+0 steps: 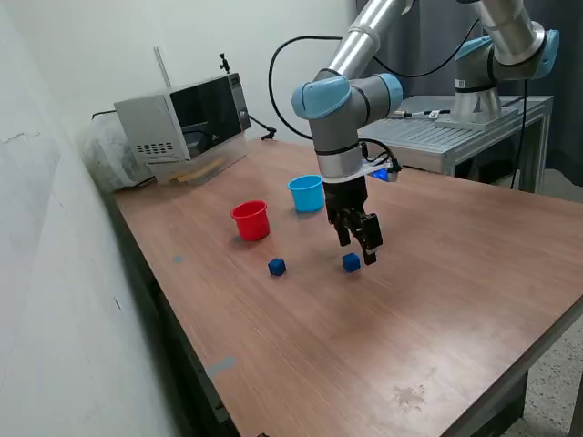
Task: Place red objects in the red bin, and blue objects in the blue bin.
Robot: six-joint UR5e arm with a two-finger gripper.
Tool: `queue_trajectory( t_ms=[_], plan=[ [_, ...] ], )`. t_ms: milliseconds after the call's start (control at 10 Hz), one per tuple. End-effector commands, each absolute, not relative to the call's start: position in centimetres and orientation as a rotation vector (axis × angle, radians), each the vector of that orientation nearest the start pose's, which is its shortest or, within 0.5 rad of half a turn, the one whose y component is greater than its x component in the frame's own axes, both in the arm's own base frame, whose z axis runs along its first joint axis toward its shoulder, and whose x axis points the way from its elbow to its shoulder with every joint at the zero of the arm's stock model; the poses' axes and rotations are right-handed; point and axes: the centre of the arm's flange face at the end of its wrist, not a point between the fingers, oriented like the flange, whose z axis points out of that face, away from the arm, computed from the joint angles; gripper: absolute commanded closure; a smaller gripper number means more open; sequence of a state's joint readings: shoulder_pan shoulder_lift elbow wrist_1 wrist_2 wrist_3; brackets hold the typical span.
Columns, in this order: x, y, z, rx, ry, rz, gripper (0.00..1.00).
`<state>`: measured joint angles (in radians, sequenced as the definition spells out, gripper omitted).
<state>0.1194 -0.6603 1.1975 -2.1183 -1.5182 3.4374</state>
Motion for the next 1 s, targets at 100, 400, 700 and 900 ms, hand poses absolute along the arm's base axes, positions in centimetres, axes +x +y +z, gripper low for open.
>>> queue_trajectory(
  t_ms=[100,400,700,900],
  plan=[
    [-75.2,-22.6,11.8,-2.043,2.424,-0.057,0.0],
    [-75.1,-22.7,10.7,-2.06,2.385,-0.054,1.0],
    [-75.6,-22.1,12.5,-2.092,2.366,0.033,1.0],
    [-76.0,-21.1,16.2,-2.137,2.357,0.106,1.0]
  ],
)
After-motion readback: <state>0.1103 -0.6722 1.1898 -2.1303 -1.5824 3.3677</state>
